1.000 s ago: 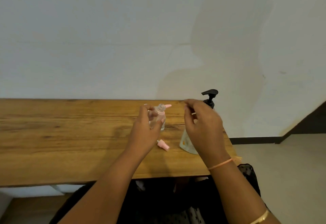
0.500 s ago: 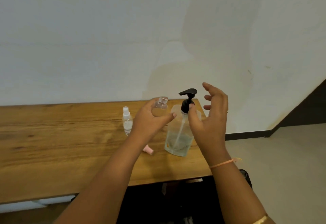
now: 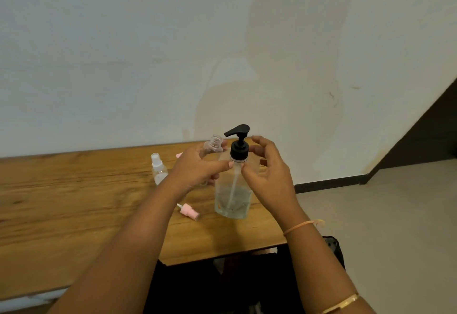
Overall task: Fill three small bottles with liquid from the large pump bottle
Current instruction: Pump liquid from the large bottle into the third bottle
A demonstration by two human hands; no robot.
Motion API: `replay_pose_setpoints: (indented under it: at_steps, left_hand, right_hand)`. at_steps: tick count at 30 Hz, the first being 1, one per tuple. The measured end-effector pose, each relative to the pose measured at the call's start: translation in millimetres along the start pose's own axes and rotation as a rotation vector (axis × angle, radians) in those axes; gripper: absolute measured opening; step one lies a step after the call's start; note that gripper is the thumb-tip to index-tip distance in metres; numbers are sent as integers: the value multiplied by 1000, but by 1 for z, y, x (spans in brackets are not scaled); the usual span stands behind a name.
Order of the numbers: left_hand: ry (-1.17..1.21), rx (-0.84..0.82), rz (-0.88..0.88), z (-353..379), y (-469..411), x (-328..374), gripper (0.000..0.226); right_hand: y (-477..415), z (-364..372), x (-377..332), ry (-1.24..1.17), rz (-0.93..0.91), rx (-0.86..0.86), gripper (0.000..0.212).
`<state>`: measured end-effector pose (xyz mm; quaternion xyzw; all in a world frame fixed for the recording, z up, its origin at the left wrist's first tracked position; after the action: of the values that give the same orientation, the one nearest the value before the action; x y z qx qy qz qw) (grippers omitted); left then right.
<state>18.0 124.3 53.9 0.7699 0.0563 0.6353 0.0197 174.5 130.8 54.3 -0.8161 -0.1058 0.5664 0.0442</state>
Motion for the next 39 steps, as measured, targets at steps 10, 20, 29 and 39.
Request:
replay_pose_setpoints:
  at_steps: [10, 20, 29, 39]
  left_hand:
    - [-27, 49, -18, 1, 9, -4, 48]
    - [-53, 85, -27, 2, 8, -6, 61]
    - [-230, 289, 245, -15, 20, 18, 42]
    - [-575, 283, 227, -17, 27, 26, 46]
  right_hand:
    - [-6, 4, -34, -125, -218, 47, 38]
    - [-12, 5, -46, 0, -369, 153, 27]
    - [0, 1, -60, 258, -549, 290, 31]
    - [0, 4, -63, 274, -531, 306, 26]
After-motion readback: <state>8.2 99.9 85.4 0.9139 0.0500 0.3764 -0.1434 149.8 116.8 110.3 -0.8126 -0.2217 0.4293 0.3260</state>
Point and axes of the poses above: each hand's wrist, its own y-axis away from the middle knuckle, its own z-axis out of the palm, x = y × z, the point moved 5 cm from there along -y, towards the middle knuckle, and after that the axes turned 3 degrees about z, right-handed, at the moved point
